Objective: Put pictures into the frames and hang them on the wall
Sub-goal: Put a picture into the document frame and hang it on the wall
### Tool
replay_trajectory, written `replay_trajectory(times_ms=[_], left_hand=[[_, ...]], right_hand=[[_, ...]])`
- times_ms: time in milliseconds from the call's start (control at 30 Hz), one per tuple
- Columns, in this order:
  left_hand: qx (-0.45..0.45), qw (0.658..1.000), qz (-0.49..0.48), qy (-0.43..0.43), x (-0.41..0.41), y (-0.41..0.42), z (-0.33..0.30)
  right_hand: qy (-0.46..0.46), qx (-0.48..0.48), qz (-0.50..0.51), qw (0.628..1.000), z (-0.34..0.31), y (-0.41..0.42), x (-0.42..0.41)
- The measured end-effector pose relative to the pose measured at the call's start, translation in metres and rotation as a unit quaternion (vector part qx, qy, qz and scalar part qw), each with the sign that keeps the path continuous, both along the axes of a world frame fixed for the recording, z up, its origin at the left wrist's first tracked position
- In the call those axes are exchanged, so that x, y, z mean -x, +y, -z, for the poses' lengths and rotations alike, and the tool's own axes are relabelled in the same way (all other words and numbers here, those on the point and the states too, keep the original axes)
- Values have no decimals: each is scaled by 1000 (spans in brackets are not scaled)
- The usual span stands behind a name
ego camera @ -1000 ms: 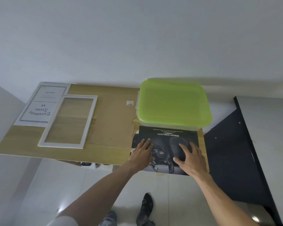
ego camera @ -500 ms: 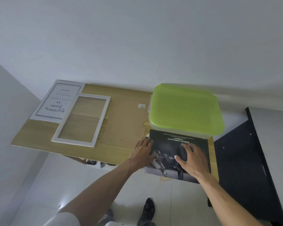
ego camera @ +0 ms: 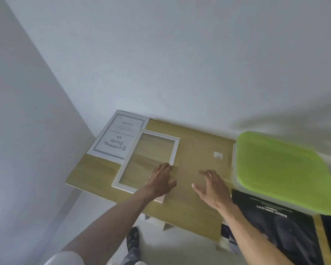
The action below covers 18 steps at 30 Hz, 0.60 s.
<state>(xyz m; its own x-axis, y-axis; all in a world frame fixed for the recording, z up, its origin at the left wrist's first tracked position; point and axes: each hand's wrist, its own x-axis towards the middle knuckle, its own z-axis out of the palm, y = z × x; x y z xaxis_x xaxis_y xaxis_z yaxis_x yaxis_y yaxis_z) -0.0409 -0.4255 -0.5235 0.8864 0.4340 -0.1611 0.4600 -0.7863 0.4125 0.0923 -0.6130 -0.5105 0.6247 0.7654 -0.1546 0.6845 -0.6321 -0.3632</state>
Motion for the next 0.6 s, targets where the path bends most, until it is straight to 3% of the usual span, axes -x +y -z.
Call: replay_trajectory(times_ms=[300, 600], left_hand=[[-42, 998, -40, 8, 59, 168, 5], [-44, 983, 11, 180, 119, 263, 37]], right_hand=[[7, 12, -61, 998, -1, 185, 62], [4, 57, -204, 977, 31, 308, 136]])
